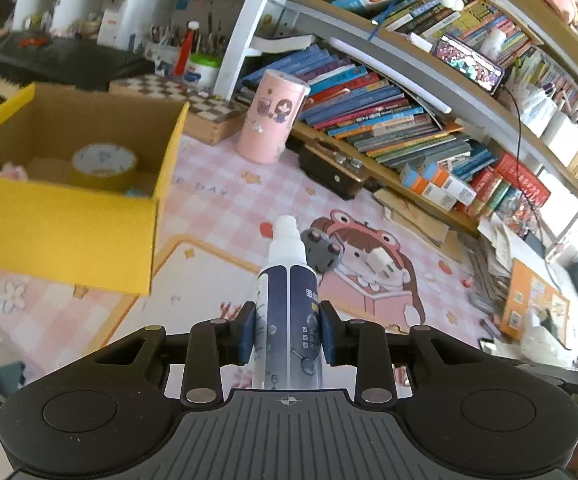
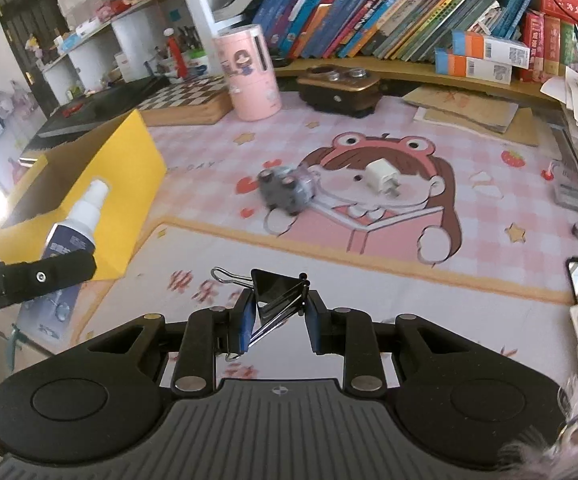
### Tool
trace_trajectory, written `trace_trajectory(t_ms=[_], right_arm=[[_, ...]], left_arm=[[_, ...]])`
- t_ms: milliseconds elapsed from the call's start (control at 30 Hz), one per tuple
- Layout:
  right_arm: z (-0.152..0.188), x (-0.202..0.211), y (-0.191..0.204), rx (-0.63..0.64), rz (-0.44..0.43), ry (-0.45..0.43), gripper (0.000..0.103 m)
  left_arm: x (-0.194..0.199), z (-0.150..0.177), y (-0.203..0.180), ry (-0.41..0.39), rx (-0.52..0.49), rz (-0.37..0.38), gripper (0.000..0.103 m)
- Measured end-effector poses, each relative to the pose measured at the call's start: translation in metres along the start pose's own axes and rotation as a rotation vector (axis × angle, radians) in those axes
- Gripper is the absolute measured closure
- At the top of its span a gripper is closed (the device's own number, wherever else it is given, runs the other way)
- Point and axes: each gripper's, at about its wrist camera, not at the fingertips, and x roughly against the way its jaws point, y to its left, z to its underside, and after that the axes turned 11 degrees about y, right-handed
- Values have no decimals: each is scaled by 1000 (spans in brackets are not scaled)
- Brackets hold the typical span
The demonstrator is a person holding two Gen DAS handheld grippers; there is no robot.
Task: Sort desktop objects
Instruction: 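Carry the spray bottle and binder clip in both tools toward the yellow box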
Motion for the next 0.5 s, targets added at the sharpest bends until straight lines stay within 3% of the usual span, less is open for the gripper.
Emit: trace_trajectory(t_ms=[200,500], right_arm=[[17,9,33,-1,25,-17,79],[49,11,95,48,27,26,79]], left_arm=[[19,10,29,8,8,51,72],[51,32,84,35,86,77,72]])
